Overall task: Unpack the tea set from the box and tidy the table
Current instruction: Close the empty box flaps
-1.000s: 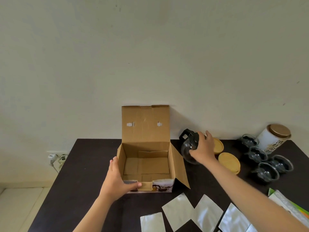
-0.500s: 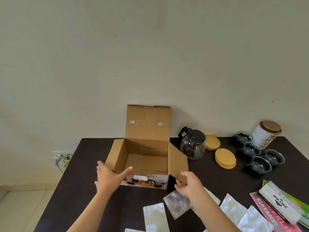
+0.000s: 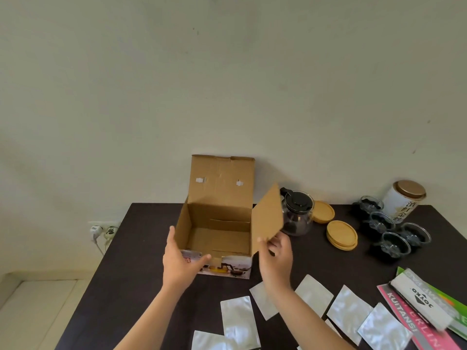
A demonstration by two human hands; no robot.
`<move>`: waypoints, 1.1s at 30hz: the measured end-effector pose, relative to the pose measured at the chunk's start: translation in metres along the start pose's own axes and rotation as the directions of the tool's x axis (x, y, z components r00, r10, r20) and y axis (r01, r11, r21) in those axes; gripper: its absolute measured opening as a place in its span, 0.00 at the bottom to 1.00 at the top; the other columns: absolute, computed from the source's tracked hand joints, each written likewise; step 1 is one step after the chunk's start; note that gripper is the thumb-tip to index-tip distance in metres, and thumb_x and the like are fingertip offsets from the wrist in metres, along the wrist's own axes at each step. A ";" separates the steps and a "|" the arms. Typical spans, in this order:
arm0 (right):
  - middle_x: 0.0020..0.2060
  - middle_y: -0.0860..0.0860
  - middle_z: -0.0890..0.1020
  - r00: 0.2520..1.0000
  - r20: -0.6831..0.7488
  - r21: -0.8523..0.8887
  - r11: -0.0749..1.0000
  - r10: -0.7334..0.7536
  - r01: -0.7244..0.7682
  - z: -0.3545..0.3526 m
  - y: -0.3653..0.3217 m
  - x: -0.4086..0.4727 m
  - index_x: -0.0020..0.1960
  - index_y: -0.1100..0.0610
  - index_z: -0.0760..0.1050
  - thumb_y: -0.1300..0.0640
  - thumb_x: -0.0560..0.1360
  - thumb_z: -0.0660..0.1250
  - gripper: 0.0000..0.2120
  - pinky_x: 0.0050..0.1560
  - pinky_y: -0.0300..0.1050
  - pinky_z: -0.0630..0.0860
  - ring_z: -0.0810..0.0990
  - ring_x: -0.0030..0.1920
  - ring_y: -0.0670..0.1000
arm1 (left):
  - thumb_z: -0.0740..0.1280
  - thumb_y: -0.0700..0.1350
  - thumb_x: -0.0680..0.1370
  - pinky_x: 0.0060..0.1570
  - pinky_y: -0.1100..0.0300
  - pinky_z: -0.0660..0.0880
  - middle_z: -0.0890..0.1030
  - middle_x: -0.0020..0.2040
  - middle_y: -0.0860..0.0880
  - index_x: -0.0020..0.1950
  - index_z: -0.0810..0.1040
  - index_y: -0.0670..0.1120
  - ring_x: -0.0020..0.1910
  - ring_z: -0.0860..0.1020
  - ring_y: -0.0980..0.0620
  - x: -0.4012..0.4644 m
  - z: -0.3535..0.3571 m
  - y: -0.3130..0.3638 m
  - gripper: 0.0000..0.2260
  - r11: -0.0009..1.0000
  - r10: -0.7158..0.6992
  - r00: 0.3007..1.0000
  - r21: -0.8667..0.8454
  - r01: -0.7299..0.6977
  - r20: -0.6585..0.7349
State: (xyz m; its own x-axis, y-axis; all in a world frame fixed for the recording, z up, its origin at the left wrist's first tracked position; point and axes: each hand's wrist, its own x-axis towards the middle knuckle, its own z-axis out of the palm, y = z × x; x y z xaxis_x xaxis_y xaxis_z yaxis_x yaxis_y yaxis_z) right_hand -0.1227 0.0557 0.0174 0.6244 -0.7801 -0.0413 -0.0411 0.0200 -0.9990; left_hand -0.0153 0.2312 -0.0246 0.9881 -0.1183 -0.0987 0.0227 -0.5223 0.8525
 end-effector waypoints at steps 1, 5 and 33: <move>0.52 0.43 0.79 0.997 0.058 -0.049 0.998 -0.042 0.045 0.003 0.006 -0.001 0.57 0.51 0.73 0.58 0.75 0.70 0.13 0.52 0.38 0.73 0.78 0.55 0.44 | 0.80 0.56 0.61 0.69 0.42 0.63 0.56 0.77 0.49 0.76 0.47 0.56 0.75 0.57 0.45 -0.003 0.002 -0.001 0.54 0.995 0.034 0.999 0.091 -0.036 0.017; 0.54 0.42 0.76 0.965 0.203 -0.244 0.946 -0.164 0.212 0.009 0.032 -0.005 0.55 0.48 0.76 0.52 0.71 0.73 0.14 0.51 0.25 0.69 0.74 0.57 0.40 | 0.74 0.62 0.65 0.68 0.42 0.62 0.45 0.78 0.50 0.76 0.48 0.59 0.75 0.51 0.42 -0.012 0.007 -0.013 0.48 0.959 0.103 0.991 0.254 -0.121 0.083; 0.75 0.53 0.61 0.915 0.392 -0.386 0.886 -0.096 0.259 0.064 -0.007 0.132 0.77 0.51 0.34 0.45 0.72 0.71 0.51 0.71 0.49 0.64 0.61 0.74 0.49 | 0.72 0.64 0.66 0.61 0.54 0.70 0.50 0.75 0.53 0.75 0.49 0.61 0.73 0.56 0.48 -0.007 0.011 -0.033 0.45 0.943 0.244 0.967 0.213 -0.255 0.079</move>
State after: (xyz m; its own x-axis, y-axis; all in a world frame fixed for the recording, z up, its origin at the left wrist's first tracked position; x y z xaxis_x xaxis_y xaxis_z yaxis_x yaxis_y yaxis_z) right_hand 0.0099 -0.0080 0.0172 0.8811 -0.4701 0.0510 -0.1755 -0.4253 -0.8879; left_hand -0.0247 0.2398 -0.0573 0.9486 -0.3083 0.0718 -0.2633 -0.6423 0.7198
